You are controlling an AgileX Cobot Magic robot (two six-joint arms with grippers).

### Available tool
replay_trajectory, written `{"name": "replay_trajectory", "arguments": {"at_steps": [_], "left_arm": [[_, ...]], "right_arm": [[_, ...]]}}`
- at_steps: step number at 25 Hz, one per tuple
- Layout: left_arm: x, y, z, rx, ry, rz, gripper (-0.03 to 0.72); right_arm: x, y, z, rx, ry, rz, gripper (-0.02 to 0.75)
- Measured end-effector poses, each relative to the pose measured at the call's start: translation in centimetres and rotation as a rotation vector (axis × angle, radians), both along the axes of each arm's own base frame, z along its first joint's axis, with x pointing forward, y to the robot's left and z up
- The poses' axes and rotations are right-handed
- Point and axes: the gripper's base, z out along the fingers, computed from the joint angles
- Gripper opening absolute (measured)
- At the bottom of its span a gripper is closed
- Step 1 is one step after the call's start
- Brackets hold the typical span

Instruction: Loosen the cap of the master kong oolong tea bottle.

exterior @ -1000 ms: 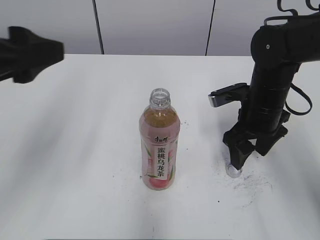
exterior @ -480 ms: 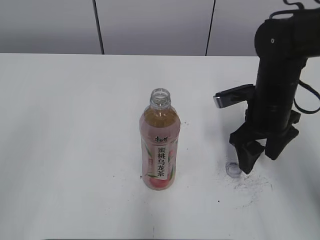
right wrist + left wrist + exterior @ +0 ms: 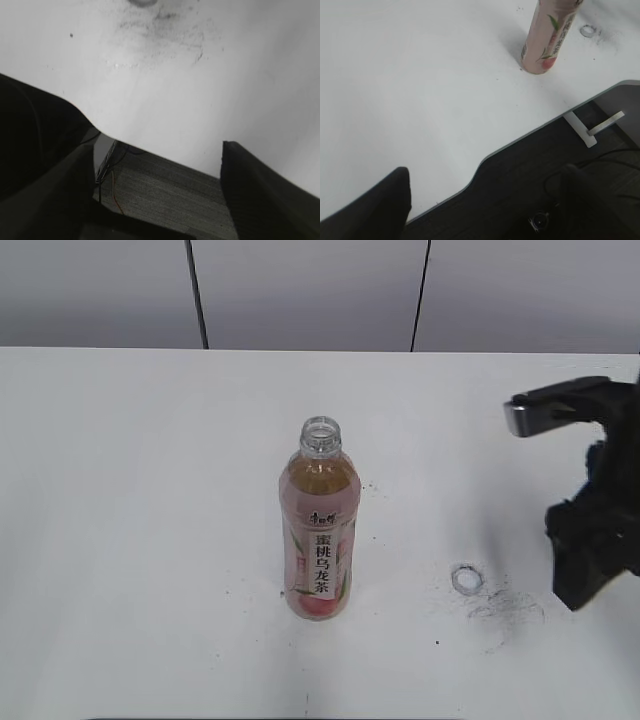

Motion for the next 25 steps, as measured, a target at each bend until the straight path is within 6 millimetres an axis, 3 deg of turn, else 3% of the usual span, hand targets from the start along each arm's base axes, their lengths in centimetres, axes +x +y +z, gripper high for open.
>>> {"name": "replay_trajectory", "arguments": {"at_steps": [8,14,20,25], "left_arm": [[0.2,0.0,0.0,-0.038,-0.096,0.005,0.524],[0.8,-0.3,-0.1,-0.066,-0.151,0.004,0.521],[0.9,-0.4,-0.2,-0.053,-0.167,-0.011,0.51],[0.9,-0.4,-0.2,-0.046,-0.172,-0.017,0.476]], "right_arm": [[-9.6,-3.5,2.9,0.043,-0.111,-0.045,0.586],[-16.6,-6.0,6.1,0.172,-0.422,-0.052,0.586],[-22.0,-8.0,8.3,0.296,-0.73,-0.052,0.586],[-25.1,-9.2,7.5,0.356,-0.874,-0.055,0.586]]}}
